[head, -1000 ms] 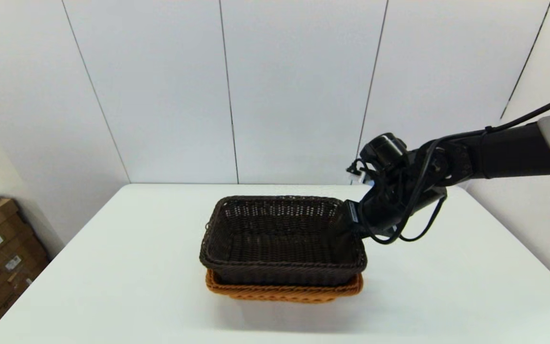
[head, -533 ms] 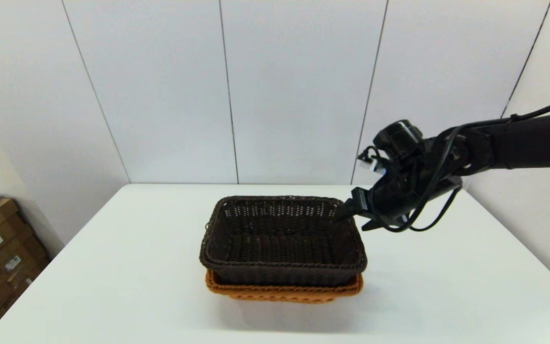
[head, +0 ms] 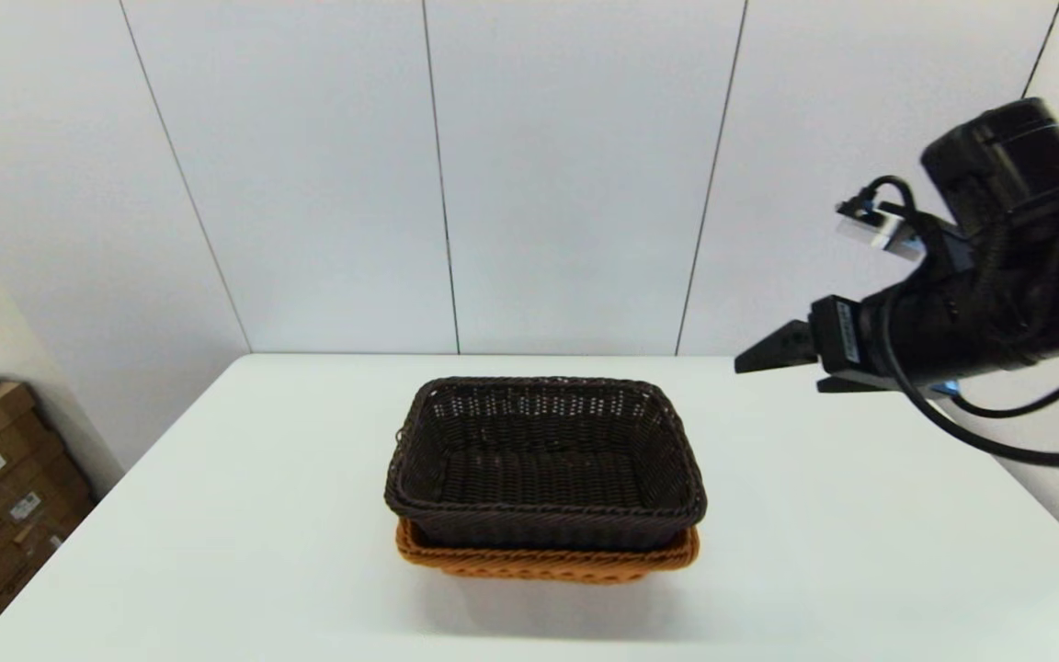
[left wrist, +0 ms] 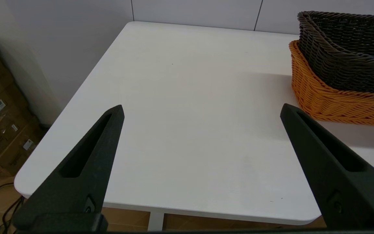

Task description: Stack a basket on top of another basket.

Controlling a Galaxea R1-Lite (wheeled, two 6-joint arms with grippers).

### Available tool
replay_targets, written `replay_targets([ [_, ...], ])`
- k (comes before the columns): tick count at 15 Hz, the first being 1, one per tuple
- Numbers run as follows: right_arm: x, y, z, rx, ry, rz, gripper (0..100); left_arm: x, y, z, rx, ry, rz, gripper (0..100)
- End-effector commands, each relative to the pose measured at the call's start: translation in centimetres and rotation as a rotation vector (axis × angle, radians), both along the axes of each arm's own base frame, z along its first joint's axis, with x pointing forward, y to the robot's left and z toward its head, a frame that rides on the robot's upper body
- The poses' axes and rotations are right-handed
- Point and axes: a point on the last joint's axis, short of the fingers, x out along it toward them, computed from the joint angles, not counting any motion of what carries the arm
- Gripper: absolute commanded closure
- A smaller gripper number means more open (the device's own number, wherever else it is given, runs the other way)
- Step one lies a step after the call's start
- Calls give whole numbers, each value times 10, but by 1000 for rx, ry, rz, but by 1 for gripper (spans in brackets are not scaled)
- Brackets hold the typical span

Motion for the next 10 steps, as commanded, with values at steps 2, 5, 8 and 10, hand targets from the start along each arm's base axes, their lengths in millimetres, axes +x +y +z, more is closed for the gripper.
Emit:
replay_targets([
  [2, -149, -50, 11, -33, -202, -106, 0, 0, 0, 0, -1, -1, 1, 0],
  [5, -222, -77, -15, -20, -328, -175, 0, 0, 0, 0, -1, -1, 1, 0],
  [8, -259, -88, -39, -54, -424, -263, 0, 0, 0, 0, -1, -1, 1, 0],
  [10, -275, -89, -43, -69, -492, -309, 0, 0, 0, 0, -1, -1, 1, 0],
])
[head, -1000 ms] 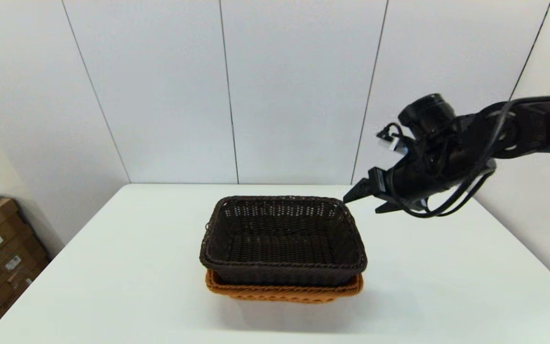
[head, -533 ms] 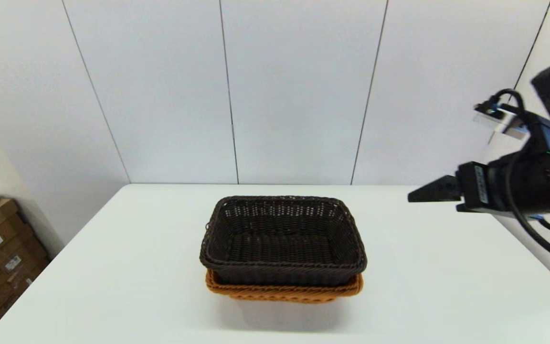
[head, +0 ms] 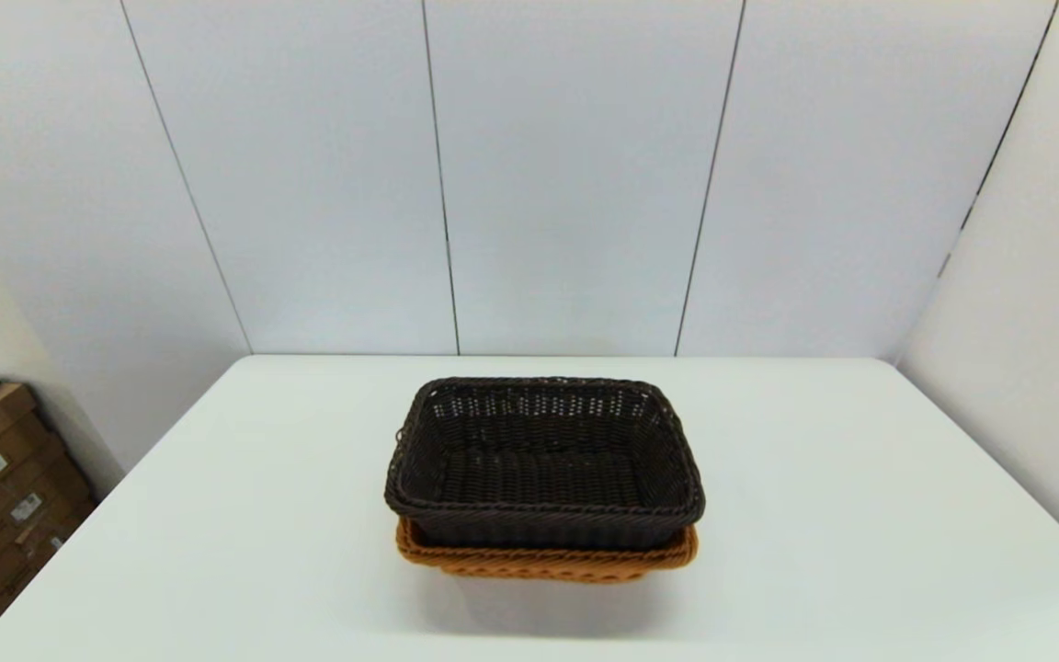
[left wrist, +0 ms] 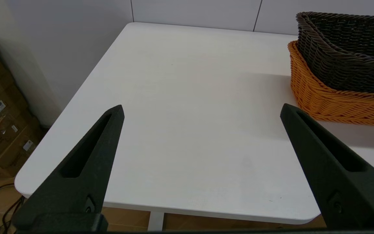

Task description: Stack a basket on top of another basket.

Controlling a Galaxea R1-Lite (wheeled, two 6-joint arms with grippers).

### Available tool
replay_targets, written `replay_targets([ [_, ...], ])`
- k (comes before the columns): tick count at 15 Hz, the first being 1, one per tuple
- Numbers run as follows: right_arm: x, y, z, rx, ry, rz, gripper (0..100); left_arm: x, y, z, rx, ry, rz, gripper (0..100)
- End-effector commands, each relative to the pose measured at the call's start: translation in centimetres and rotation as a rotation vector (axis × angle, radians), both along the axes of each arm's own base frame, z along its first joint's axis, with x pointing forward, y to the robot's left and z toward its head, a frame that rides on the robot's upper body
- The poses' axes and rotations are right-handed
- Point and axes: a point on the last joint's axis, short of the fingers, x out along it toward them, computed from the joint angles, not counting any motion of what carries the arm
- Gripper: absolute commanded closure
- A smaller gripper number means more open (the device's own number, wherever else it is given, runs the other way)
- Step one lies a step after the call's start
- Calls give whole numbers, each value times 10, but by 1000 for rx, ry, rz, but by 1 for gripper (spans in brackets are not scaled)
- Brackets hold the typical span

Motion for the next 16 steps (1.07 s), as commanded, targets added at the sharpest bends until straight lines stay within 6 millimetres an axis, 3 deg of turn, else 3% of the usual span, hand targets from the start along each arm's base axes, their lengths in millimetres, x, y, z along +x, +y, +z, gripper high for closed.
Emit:
replay_targets([
  [1, -60, -10, -27, -17, -193, -149, 0, 0, 0, 0, -1, -1, 1, 0],
  [5, -86, -7, -46, -33, -298, -240, 0, 0, 0, 0, -1, -1, 1, 0],
  [9, -95, -8, -71, -54, -321, -212, 0, 0, 0, 0, -1, -1, 1, 0],
  [12, -107, -9, -101, -183, -398, -154, 0, 0, 0, 0, -1, -1, 1, 0],
  [16, -104, -9, -115, -235, -382, -164, 0, 0, 0, 0, -1, -1, 1, 0],
])
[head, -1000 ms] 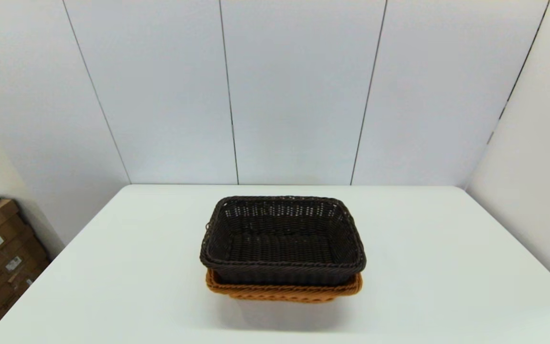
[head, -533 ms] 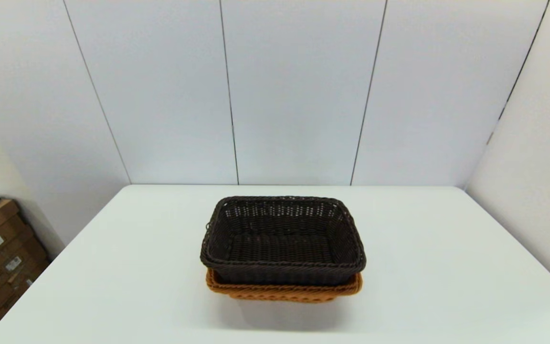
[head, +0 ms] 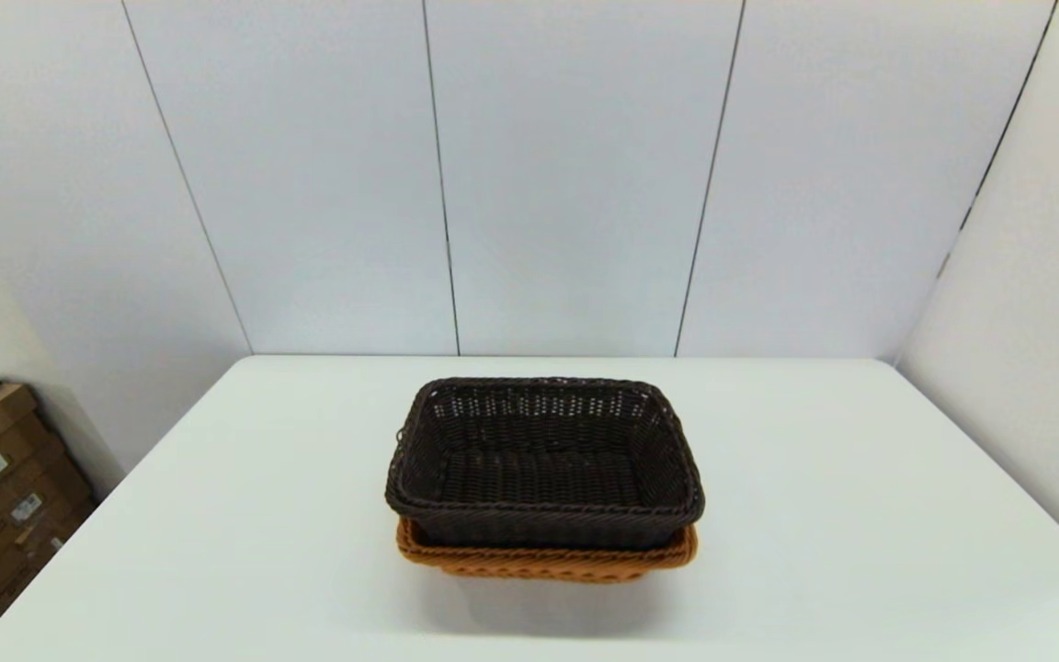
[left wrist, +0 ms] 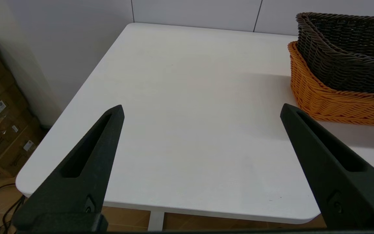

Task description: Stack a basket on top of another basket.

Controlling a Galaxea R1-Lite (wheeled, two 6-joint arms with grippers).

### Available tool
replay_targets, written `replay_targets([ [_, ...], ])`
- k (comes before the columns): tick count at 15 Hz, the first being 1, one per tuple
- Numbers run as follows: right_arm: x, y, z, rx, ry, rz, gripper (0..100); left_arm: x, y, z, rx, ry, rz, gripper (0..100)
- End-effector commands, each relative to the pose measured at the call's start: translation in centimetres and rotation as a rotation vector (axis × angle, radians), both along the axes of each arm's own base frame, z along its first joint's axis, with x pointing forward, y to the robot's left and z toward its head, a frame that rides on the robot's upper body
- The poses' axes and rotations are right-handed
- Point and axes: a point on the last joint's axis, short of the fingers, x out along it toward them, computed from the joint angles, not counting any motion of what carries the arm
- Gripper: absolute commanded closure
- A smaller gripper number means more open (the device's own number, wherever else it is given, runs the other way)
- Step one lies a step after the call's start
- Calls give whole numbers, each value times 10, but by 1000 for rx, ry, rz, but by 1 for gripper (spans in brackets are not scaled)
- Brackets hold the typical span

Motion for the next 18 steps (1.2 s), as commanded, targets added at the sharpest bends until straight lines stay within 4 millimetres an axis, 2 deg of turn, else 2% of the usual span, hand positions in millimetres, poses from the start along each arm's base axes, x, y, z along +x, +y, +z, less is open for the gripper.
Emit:
replay_targets([
  [1, 4, -1, -19, -20, 7, -15, 0, 0, 0, 0, -1, -1, 1, 0],
  [5, 33, -1, -49, -132, -51, -2, 0, 0, 0, 0, -1, -1, 1, 0],
  [16, 44, 0, -53, -185, -213, 18, 0, 0, 0, 0, -1, -1, 1, 0],
  [18, 45, 0, -56, -185, -194, 39, 0, 0, 0, 0, -1, -1, 1, 0],
])
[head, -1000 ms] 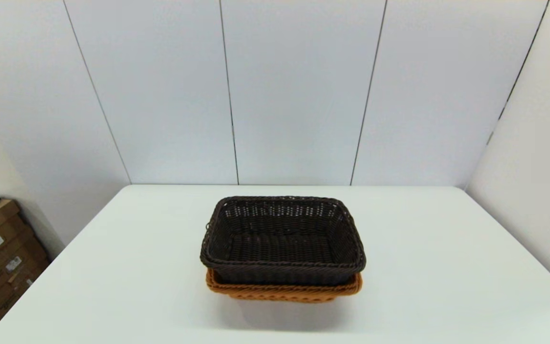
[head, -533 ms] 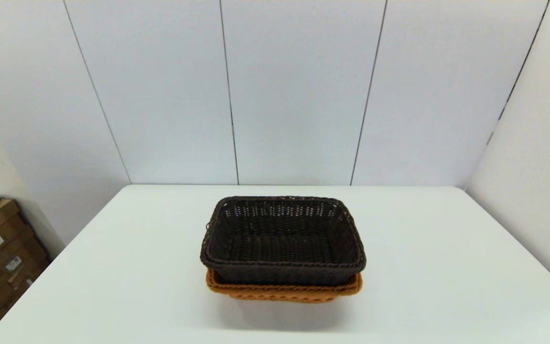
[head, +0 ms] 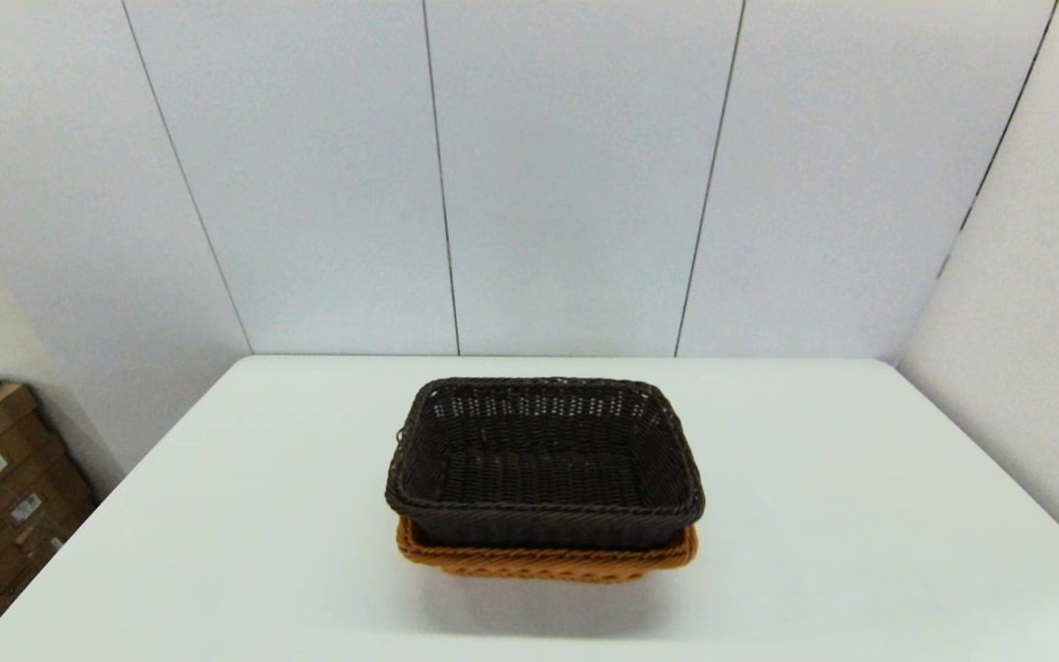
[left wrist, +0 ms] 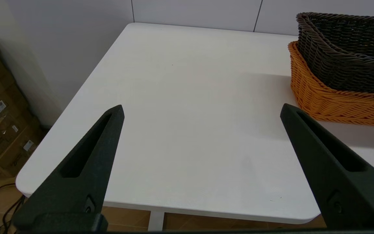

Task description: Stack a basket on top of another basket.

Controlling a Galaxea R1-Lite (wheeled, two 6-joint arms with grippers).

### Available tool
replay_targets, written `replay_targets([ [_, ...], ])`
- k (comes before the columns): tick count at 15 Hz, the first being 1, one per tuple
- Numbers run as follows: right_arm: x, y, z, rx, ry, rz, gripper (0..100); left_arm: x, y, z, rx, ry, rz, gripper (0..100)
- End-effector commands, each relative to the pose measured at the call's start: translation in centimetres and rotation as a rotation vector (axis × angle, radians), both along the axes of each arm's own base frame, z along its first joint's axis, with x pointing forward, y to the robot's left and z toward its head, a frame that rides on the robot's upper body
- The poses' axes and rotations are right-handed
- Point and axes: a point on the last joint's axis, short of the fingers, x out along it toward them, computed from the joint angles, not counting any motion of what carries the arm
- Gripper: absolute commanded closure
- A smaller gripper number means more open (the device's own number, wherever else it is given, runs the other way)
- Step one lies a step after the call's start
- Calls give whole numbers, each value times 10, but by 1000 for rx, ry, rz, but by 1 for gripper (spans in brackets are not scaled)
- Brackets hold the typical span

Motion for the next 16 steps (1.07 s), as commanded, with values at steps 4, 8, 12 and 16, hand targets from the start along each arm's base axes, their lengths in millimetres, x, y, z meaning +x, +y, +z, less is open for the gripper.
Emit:
replay_targets([
  [4, 1, 1, -8, 64, 63, 24, 0, 0, 0, 0, -1, -1, 1, 0],
  [8, 1, 1, -8, 61, 63, 24, 0, 0, 0, 0, -1, -1, 1, 0],
  [12, 1, 0, -9, 65, 66, 21, 0, 0, 0, 0, -1, -1, 1, 0],
  [16, 1, 0, -8, 65, 64, 23, 0, 0, 0, 0, -1, -1, 0, 0],
])
